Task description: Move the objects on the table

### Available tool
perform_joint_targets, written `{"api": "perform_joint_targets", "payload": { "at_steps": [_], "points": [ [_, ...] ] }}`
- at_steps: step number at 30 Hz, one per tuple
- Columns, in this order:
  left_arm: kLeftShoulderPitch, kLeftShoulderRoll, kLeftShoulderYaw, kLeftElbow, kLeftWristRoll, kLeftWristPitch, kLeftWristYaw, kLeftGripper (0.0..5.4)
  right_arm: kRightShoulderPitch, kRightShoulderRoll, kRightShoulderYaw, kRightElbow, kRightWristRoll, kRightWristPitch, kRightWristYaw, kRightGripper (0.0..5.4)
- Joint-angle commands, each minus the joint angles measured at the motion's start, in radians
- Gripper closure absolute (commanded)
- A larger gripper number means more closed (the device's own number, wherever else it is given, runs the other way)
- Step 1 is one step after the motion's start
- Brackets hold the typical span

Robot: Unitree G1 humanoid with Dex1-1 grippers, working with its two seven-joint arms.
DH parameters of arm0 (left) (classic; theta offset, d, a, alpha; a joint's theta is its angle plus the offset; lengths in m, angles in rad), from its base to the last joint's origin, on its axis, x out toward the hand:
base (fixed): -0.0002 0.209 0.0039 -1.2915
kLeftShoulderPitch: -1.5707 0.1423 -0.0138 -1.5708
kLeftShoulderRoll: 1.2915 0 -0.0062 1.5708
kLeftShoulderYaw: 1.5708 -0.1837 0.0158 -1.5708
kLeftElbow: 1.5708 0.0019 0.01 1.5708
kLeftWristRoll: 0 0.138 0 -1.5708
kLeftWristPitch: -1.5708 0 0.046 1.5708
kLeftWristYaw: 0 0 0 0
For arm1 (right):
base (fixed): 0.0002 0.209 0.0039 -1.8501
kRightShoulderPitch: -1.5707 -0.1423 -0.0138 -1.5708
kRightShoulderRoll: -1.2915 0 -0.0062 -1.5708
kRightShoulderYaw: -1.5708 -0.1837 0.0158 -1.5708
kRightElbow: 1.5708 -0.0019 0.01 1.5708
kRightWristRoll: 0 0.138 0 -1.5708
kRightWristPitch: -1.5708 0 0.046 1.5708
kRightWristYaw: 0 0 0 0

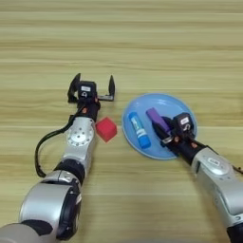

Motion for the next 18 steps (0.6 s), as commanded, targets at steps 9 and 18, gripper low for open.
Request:
{"api": "perform_joint_targets", "payload": {
  "at_steps": [9, 18],
  "points": [
    [-0.018, -0.001, -0.001, 0.005, 0.015, -0.005, 0.006, 0.0, 0.003, -0.008, -0.013, -0.04, -0.014, -0.047, -0.001, 2.37],
    [-0.018, 0.0, 0.0, 0.005, 0.014, -0.006, 0.006, 0.0, -0.009, -0.033, -0.089, -0.087, -0.022, -0.065, -0.039, 1.31]
  ]
}}
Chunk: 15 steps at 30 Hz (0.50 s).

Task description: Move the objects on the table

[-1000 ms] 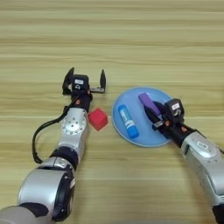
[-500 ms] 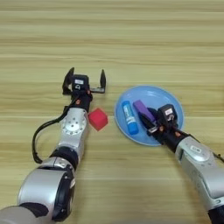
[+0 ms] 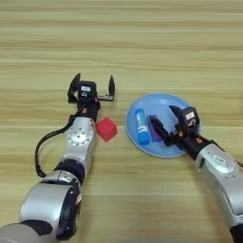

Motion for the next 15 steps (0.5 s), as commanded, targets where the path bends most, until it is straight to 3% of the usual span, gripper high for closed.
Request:
{"api": "perform_joint_targets", "payload": {
  "at_steps": [1, 10, 15],
  "points": [
    [-0.018, 0.0, 0.0, 0.005, 0.015, -0.006, 0.006, 0.0, -0.019, -0.016, -0.055, 0.002, -0.012, -0.028, -0.037, 1.16],
    [-0.019, 0.003, 0.001, 0.008, 0.014, -0.005, 0.005, 0.0, -0.055, -0.044, -0.188, 0.114, -0.012, -0.122, -0.098, 0.04],
    [-0.021, 0.003, 0.001, 0.009, 0.014, -0.004, 0.006, 0.0, -0.086, -0.048, -0.232, 0.188, -0.01, -0.203, -0.107, 0.04]
  ]
}}
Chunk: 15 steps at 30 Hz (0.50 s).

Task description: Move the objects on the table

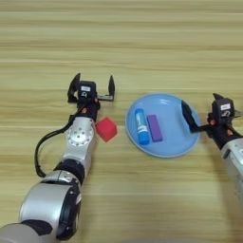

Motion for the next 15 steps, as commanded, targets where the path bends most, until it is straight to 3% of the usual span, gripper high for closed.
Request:
{"api": "perform_joint_targets", "payload": {
  "at_steps": [1, 7, 15],
  "points": [
    [-0.02, 0.001, 0.0, 0.008, 0.014, -0.005, 0.005, 0.0, -0.049, -0.011, -0.044, 0.089, 0.002, -0.083, -0.016, 0.04],
    [-0.021, 0.003, 0.001, 0.01, 0.014, -0.006, 0.005, 0.0, -0.112, -0.01, -0.092, 0.276, 0.003, -0.212, -0.03, 0.04],
    [-0.019, 0.003, 0.0, 0.007, 0.014, -0.008, 0.004, 0.0, -0.126, -0.011, -0.094, 0.335, 0.003, -0.275, -0.032, 0.04]
  ]
}}
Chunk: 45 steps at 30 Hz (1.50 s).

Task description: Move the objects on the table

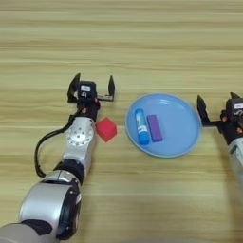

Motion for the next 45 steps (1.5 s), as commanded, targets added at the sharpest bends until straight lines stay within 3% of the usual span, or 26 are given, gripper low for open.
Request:
{"api": "perform_joint_targets", "payload": {
  "at_steps": [1, 11, 15, 20, 26, 30, 35, 39, 45],
  "points": [
    [-0.017, 0.002, 0.0, 0.005, 0.015, -0.008, 0.005, 0.0, -0.017, -0.008, -0.007, 0.022, -0.001, -0.021, 0.001, 0.04],
    [-0.012, -0.001, 0.005, 0.002, 0.003, -0.007, -0.007, 0.0, -0.022, -0.01, -0.009, 0.033, 0.001, -0.026, -0.003, 0.04],
    [0.014, -0.005, 0.007, -0.021, -0.007, -0.02, -0.022, 0.0, -0.026, -0.01, -0.014, 0.031, 0.003, -0.024, -0.01, 0.04],
    [0.056, 0.018, 0.016, -0.087, -0.022, -0.032, -0.052, 0.0, -0.032, -0.009, -0.021, 0.036, 0.002, -0.023, -0.015, 0.04],
    [0.157, 0.054, 0.014, -0.276, -0.038, 0.03, -0.118, 0.0, -0.031, 0.002, -0.011, 0.034, -0.008, -0.019, -0.023, 0.04],
    [0.274, 0.084, 0.001, -0.461, -0.05, 0.094, -0.173, 0.0, -0.027, 0.006, -0.006, 0.028, -0.011, -0.018, -0.029, 0.04],
    [0.393, 0.122, -0.02, -0.64, -0.117, 0.222, -0.304, 0.0, -0.025, 0.011, -0.001, 0.023, -0.014, -0.015, -0.033, 0.04],
    [0.444, 0.152, -0.029, -0.683, -0.166, 0.295, -0.411, 0.0, -0.026, 0.013, 0.0, 0.029, -0.017, -0.017, -0.036, 0.04],
    [0.488, 0.173, -0.037, -0.762, -0.239, 0.346, -0.551, 0.0, -0.028, 0.013, 0.0, 0.03, -0.016, -0.015, -0.036, 0.04]
  ]
}}
